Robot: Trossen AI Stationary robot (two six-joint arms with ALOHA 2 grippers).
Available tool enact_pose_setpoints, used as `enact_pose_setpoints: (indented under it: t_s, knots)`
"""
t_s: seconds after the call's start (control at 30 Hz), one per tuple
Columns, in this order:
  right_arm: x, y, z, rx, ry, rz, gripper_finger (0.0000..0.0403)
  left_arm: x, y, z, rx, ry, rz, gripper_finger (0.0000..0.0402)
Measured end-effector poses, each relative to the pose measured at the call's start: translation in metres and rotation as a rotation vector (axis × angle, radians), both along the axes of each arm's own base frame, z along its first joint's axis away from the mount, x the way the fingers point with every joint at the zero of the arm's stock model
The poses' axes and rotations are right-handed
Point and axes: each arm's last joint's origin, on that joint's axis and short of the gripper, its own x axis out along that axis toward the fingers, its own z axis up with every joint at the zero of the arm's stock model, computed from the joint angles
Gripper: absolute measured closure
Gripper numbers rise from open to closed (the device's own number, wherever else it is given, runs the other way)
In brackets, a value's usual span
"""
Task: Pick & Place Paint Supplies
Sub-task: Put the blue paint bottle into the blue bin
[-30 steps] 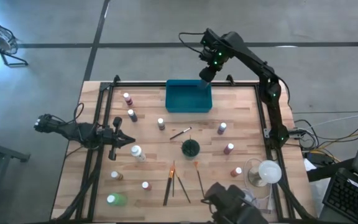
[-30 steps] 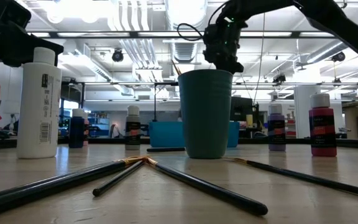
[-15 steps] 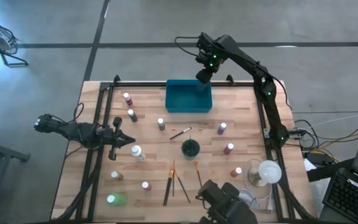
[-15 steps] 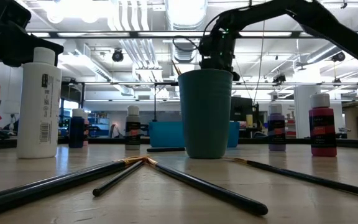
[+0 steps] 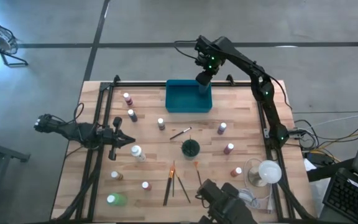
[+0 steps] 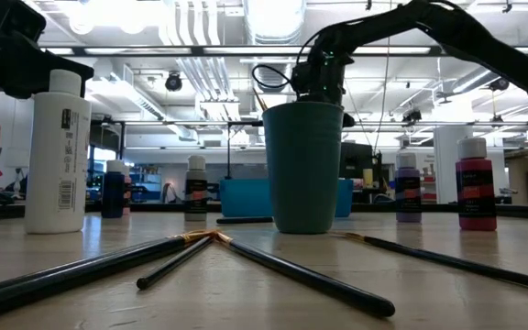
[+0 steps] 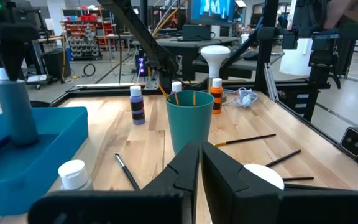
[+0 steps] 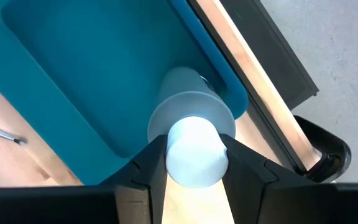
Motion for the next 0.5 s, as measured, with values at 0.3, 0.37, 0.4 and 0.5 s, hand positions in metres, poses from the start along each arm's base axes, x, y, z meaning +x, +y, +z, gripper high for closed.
enact_pose_setpoints:
  t_s: [0.3,0.37,0.4,0.5]
  knots:
    - [-0.0001,0.0003,0.0,0.002,0.002,0.0,0.0285,0.0,0.0,0.0001,0.0,0.0,0.0,0.0376]
    - [0.0002,0.0001,-0.0009,0.004,0.003,-0.002,0.0274,0.0,0.0,0.0,0.0,0.0,0.0,0.0376]
    - [0.0004,-0.0001,-0.0015,0.006,0.004,-0.004,0.0267,0.0,0.0,0.0001,0.0,0.0,0.001,0.0376]
    - [0.0009,-0.0005,-0.0026,0.007,0.004,-0.002,0.0254,0.0,0.0,0.0001,0.0,0.0,0.0,0.0376]
